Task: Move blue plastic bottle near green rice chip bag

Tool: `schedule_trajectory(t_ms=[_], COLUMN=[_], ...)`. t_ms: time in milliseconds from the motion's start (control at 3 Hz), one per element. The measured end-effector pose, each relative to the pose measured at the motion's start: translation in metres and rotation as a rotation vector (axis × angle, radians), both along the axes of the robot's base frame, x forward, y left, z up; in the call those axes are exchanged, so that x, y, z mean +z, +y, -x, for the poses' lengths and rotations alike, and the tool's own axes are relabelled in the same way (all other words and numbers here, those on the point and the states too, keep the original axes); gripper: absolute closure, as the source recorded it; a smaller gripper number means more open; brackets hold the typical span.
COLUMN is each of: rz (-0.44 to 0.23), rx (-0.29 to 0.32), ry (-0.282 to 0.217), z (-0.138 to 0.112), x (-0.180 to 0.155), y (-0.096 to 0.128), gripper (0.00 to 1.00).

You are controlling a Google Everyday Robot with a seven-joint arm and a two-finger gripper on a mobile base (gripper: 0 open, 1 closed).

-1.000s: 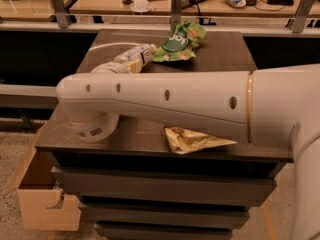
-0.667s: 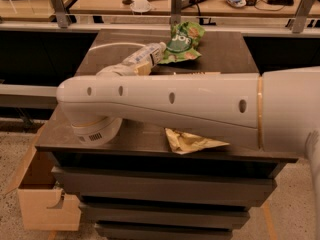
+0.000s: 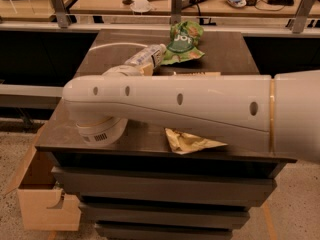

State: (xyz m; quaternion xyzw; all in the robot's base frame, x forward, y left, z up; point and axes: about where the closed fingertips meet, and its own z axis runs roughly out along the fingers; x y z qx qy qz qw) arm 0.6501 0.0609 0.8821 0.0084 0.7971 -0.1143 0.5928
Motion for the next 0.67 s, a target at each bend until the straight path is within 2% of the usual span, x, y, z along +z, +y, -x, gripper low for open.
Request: schedule_trajectory(t_ms=[333, 667], rz=[-0.007, -0.01], rx=[0.023, 0.04], ry=[0.012, 0.02], z=[-0.0009, 0.0008], x=[-0.0024, -0.0038], y=[0.0008, 0.0016], gripper=[0.12, 0.0])
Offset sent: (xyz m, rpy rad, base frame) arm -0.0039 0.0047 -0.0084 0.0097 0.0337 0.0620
